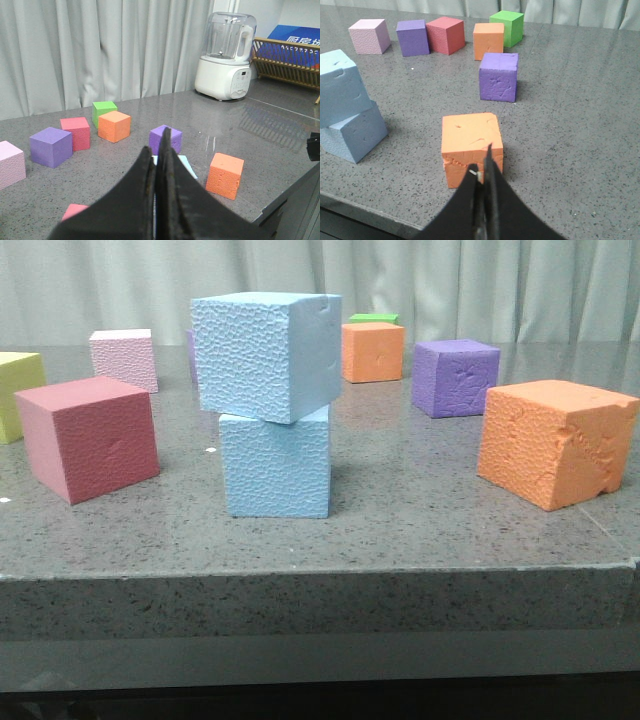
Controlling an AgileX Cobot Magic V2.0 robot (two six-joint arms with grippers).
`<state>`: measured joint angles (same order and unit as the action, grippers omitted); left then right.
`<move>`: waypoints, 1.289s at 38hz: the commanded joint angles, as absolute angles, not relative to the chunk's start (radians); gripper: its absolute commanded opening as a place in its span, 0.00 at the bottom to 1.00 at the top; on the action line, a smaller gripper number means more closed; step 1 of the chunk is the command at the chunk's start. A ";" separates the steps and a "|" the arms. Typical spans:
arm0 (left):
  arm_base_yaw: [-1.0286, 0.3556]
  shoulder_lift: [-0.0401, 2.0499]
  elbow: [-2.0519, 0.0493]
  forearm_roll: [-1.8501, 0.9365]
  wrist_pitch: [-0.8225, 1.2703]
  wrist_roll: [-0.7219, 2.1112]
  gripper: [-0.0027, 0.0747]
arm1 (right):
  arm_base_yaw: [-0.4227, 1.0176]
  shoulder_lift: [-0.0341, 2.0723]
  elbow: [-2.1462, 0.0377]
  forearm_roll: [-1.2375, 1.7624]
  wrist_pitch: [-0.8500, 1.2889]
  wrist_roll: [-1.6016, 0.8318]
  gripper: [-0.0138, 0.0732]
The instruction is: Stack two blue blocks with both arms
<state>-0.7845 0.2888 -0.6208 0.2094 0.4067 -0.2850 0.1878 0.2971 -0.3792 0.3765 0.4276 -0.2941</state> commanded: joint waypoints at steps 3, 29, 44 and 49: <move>-0.794 0.298 -0.647 0.216 0.327 -0.290 0.01 | 0.179 0.304 -0.406 0.394 0.354 -0.295 0.09; -0.211 -0.024 -0.171 -0.080 0.114 0.010 0.01 | 0.179 0.304 -0.406 0.394 0.355 -0.295 0.09; 0.032 -0.024 0.008 -0.080 0.064 0.008 0.01 | 0.179 0.304 -0.406 0.394 0.354 -0.295 0.09; 0.032 -0.024 0.008 -0.080 0.064 0.008 0.01 | 0.179 0.304 -0.406 0.394 0.354 -0.295 0.09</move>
<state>0.0314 -0.0047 0.0070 -0.0715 0.1410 0.0089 0.1878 0.2954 -0.3792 0.3765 0.4276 -0.2941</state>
